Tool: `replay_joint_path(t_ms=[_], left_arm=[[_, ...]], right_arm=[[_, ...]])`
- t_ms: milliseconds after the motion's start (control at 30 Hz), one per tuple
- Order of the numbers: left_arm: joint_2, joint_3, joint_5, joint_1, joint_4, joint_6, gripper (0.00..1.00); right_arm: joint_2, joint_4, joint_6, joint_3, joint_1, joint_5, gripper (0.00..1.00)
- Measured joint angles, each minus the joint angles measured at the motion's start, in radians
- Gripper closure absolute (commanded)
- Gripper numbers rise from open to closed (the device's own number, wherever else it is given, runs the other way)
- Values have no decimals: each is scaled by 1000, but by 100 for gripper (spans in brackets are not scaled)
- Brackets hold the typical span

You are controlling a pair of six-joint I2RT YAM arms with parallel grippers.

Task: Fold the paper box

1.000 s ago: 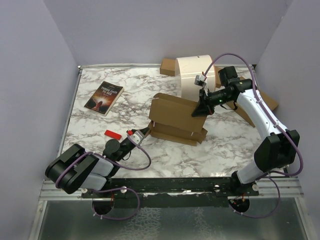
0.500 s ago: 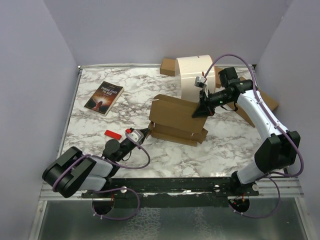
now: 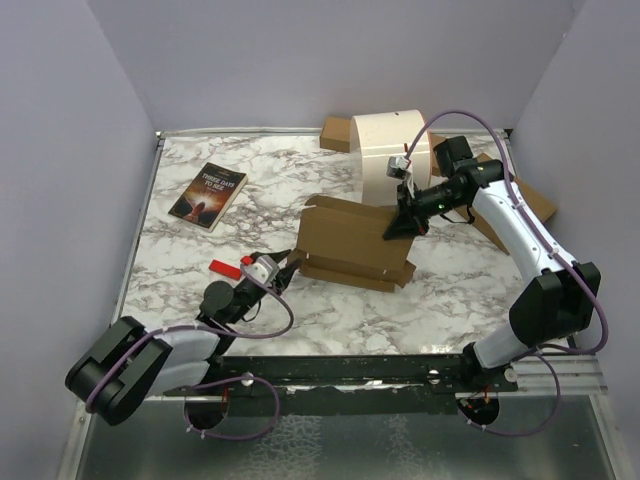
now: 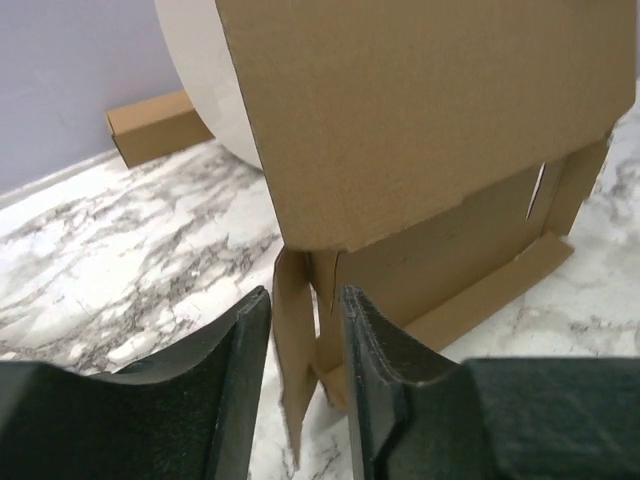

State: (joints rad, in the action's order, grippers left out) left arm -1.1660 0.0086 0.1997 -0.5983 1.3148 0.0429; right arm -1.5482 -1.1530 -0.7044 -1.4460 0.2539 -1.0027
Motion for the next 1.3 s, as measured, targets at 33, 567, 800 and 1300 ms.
replay_joint_path(t_ms=[33,567,800,1300], left_arm=[[23,0,-8,0,-13,-10,53],[758,23,-364,-4,-618,-143,59],[391,129,-375,29,-732,-142,59],[-29,121,155,193,-362,-92,51]], right_arm=[[0,0,0,0,0,0,99],[0,1,1,0,0,7,99],[0,0,1,0,0,7,99],[0,-6,-1,-6,0,7,99]])
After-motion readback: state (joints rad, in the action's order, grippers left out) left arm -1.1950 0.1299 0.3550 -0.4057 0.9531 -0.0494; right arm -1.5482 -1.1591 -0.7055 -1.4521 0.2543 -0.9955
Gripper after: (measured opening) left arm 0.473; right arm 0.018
